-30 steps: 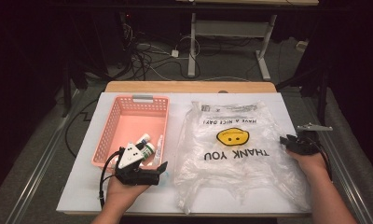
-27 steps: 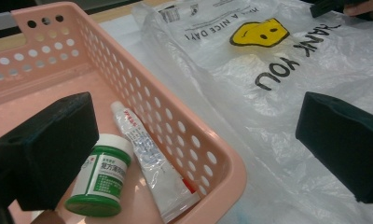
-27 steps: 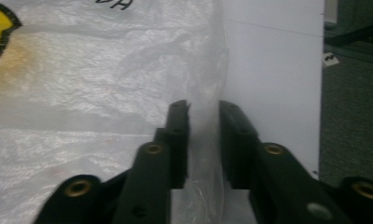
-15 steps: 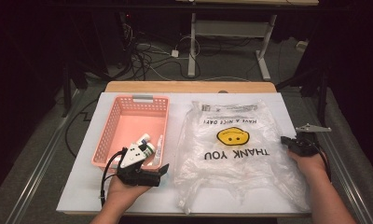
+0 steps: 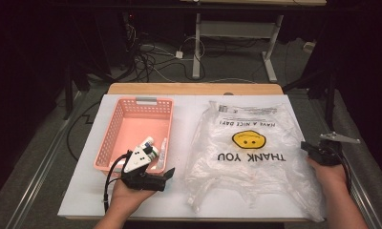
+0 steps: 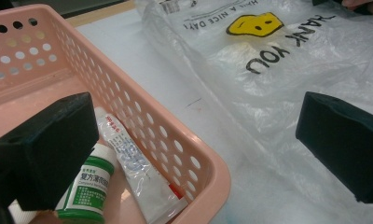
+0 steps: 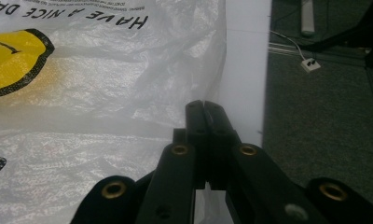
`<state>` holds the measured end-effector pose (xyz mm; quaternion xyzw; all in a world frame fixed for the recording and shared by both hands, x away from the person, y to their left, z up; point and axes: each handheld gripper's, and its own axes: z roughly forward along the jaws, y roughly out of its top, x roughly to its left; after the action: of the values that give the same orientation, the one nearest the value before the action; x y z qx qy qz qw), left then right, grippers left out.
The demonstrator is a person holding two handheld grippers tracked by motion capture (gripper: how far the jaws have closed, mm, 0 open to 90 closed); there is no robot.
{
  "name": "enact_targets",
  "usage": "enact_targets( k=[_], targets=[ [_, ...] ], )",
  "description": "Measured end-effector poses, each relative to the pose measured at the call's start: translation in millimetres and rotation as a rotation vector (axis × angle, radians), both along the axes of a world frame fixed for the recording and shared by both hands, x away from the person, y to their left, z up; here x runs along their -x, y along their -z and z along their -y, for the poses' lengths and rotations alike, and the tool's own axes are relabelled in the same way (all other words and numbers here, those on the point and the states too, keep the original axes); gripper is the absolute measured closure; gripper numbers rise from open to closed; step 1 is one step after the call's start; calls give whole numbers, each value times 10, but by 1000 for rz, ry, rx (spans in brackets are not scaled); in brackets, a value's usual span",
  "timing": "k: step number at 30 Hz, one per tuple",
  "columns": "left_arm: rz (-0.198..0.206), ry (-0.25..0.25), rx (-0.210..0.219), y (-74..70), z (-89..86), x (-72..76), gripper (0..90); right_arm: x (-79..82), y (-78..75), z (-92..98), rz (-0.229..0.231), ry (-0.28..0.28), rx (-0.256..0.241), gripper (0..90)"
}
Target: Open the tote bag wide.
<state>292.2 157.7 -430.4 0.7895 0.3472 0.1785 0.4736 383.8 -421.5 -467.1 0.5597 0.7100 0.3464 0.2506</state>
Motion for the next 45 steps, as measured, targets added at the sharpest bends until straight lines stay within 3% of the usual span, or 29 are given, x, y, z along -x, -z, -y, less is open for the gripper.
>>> enact_targets(
  k=[5,9,13,17,19,22,26,31,38,42,45],
  targets=[
    [-22,11,8,5,13,-11,0,154,-24,143,22,41,0,900],
    [-13,6,32,-11,9,-2,0,408,-48,252,36,66,5,900],
    [11,19,47,-31,2,14,0,596,-60,256,39,59,11,900],
    [16,26,29,-29,21,20,0,862,-59,159,54,27,-4,900],
    [20,27,31,-37,31,19,0,892,-60,116,54,12,-4,898],
    [33,25,23,-58,36,24,0,957,-80,-133,56,-60,2,897],
    [37,18,24,-64,30,12,0,966,-74,-299,51,-120,15,896],
    [31,9,34,-58,28,1,0,977,-52,-461,33,-171,-13,897],
    [29,0,53,-66,28,14,0,961,-21,-614,17,-224,4,862],
    [12,2,52,-69,24,11,0,976,-127,-603,74,-207,5,670],
    [9,0,59,-71,23,10,0,966,-279,-604,138,-199,3,608]
  ],
)
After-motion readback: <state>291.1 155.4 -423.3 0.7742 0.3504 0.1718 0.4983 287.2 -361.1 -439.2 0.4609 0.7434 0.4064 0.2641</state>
